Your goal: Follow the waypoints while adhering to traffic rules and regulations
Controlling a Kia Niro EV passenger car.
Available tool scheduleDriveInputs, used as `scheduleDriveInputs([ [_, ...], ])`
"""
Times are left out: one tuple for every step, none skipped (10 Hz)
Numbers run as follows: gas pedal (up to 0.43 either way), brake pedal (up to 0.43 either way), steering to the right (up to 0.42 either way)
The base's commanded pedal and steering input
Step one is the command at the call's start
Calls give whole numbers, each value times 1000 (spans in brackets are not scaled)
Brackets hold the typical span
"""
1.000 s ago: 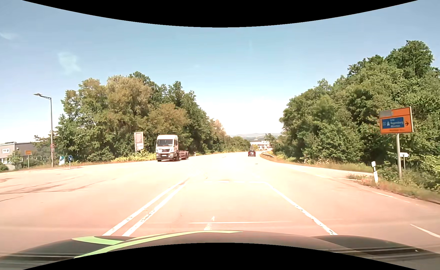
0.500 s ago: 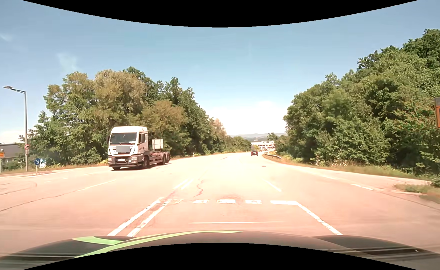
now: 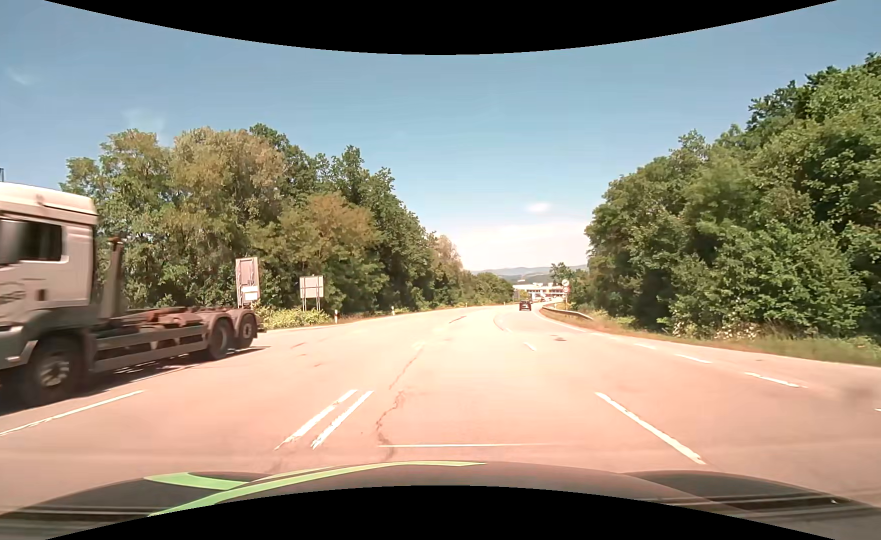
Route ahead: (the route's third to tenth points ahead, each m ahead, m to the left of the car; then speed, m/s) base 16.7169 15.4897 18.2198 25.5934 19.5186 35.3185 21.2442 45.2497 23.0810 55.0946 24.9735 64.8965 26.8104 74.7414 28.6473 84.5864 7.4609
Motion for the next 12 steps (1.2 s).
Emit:
scheduleDriveInputs([
  [0,213,-106],
  [0,213,-124],
  [0,207,-148],
  [0,201,-163],
  [0,183,-180],
  [0,152,-194],
  [0,146,-205],
  [0,134,-219],
  [0,91,-229],
  [0,0,-238],
  [0,0,-247],
  [0,0,-260],
])
